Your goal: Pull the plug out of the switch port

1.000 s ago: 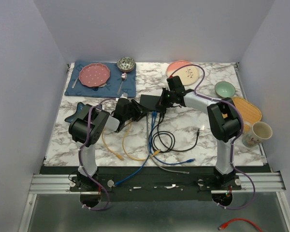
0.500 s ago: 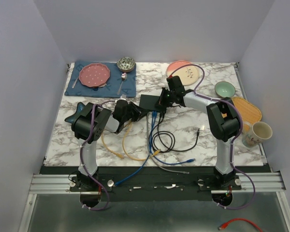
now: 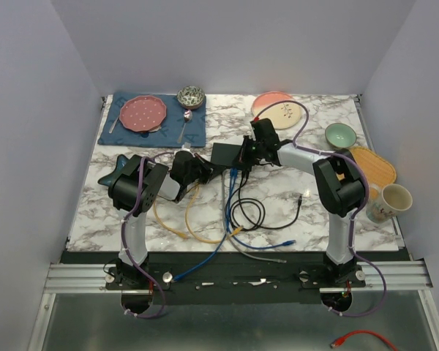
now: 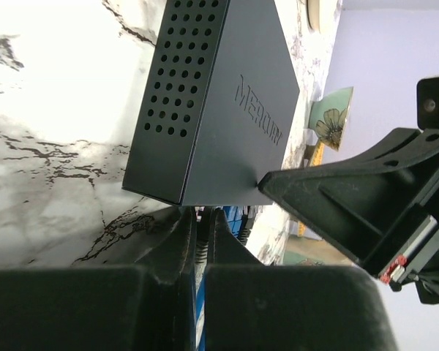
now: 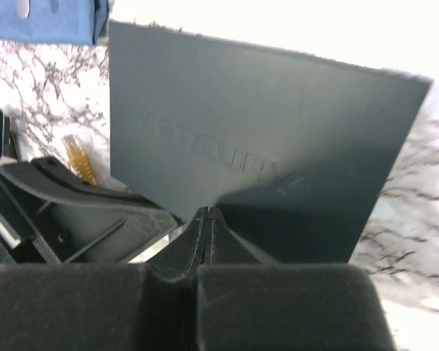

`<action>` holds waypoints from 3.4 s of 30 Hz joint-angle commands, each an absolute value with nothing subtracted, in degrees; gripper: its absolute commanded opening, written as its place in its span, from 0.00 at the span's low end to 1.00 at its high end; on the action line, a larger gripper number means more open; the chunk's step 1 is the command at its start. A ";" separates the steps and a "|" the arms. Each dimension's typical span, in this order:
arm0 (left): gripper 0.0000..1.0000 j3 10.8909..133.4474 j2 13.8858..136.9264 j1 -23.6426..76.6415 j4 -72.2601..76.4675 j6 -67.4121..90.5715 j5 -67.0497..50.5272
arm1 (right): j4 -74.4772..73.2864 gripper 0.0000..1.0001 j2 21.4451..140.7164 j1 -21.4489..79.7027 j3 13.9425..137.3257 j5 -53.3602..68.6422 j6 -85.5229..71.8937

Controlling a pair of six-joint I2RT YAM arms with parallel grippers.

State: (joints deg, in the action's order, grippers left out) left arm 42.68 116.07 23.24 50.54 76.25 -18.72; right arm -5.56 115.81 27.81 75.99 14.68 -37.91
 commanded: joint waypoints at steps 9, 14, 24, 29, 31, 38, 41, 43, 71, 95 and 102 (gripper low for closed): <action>0.00 41.31 118.39 23.12 47.37 74.88 -17.67 | -8.87 0.01 117.94 32.61 76.19 14.85 -37.00; 0.00 39.91 117.95 23.20 48.69 75.15 -18.81 | -11.86 0.01 119.71 32.52 79.27 12.75 -36.65; 0.00 35.77 113.65 23.20 48.43 73.83 -18.90 | -13.71 0.01 120.32 31.55 83.23 11.95 -36.47; 0.00 34.72 110.48 22.76 45.80 71.72 -18.11 | -11.60 0.01 117.16 31.47 80.69 11.25 -36.39; 0.00 34.80 110.22 22.76 45.70 71.63 -18.19 | -11.60 0.01 117.07 31.55 81.21 11.07 -35.77; 0.00 30.15 98.40 19.87 41.41 71.11 -16.44 | -9.68 0.01 113.82 31.20 78.40 10.20 -36.38; 0.00 28.39 90.30 14.60 34.39 68.83 -14.51 | -9.49 0.01 112.42 31.11 78.13 9.05 -36.30; 0.00 29.87 87.03 12.23 26.33 65.59 -12.67 | -9.49 0.01 112.06 31.03 77.96 8.88 -36.21; 0.70 42.27 97.78 23.72 34.87 67.22 -18.70 | -9.58 0.01 114.17 27.60 78.40 11.25 -38.93; 0.45 45.17 115.93 26.81 44.32 75.85 -17.50 | -8.35 0.01 116.19 24.26 76.73 14.15 -39.55; 0.44 46.32 116.45 26.72 40.61 74.71 -15.73 | -8.00 0.01 116.46 24.43 76.29 14.50 -39.64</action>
